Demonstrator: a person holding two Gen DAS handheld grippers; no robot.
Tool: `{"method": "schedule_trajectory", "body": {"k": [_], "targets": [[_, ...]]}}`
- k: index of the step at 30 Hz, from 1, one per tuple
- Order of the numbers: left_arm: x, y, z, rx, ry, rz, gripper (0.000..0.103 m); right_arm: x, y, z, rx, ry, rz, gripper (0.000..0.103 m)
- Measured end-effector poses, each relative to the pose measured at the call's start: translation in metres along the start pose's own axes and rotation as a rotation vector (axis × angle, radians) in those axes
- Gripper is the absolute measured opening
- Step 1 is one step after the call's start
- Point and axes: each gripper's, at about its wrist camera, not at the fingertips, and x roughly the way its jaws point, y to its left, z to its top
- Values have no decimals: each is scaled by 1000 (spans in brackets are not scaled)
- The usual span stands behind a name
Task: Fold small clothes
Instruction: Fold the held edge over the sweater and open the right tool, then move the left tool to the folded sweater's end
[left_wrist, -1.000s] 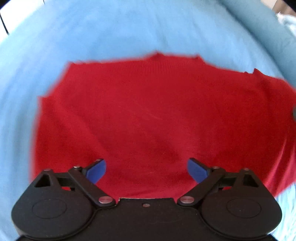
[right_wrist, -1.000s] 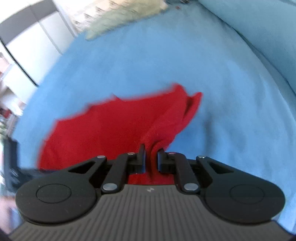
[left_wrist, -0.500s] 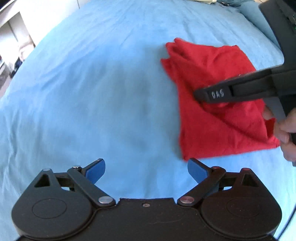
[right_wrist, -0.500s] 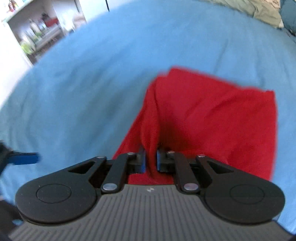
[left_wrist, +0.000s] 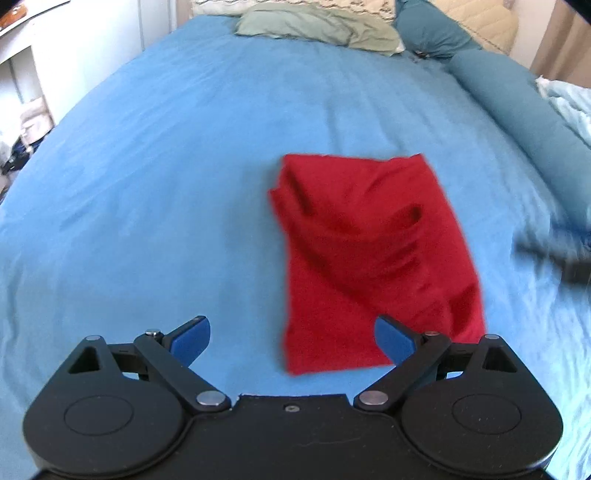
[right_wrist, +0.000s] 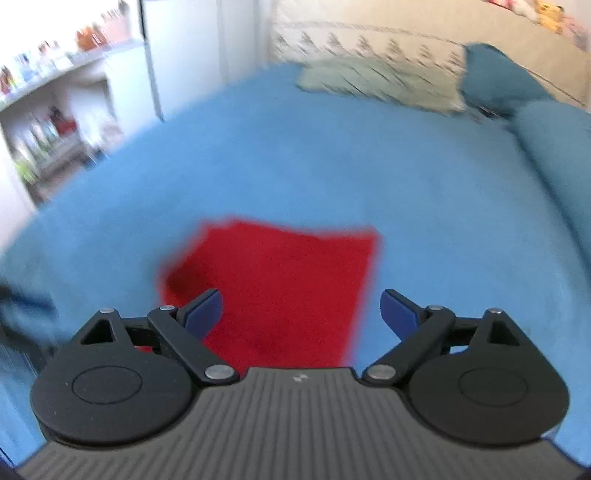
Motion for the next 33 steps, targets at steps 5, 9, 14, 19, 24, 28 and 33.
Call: {"method": "schedule_trajectory", "body": {"k": [5,9,14,19,24,28,33], "targets": [[25,-35,18,29,-25,-5,98,18,-4,-73,71,93,-11,103],[42,-57,34,8,-41,-15,98,30,11,-92,137,79,10,103],[64,-74,55,-50,-64,-16,98,34,18,-87,182,65,13,103],[90,-71,54,-10,17,121,97,31,8,-92,218,65,18,103],[70,-17,9,-56,106,206,97,29,-6,-98,237,76,34,103],[68,23,-35,-106,217,286,95,26,-9,-106,224,86,46,103],[46,37,-40,-201,147,238,94,22,-7,-105,217,57,70,103]]}}
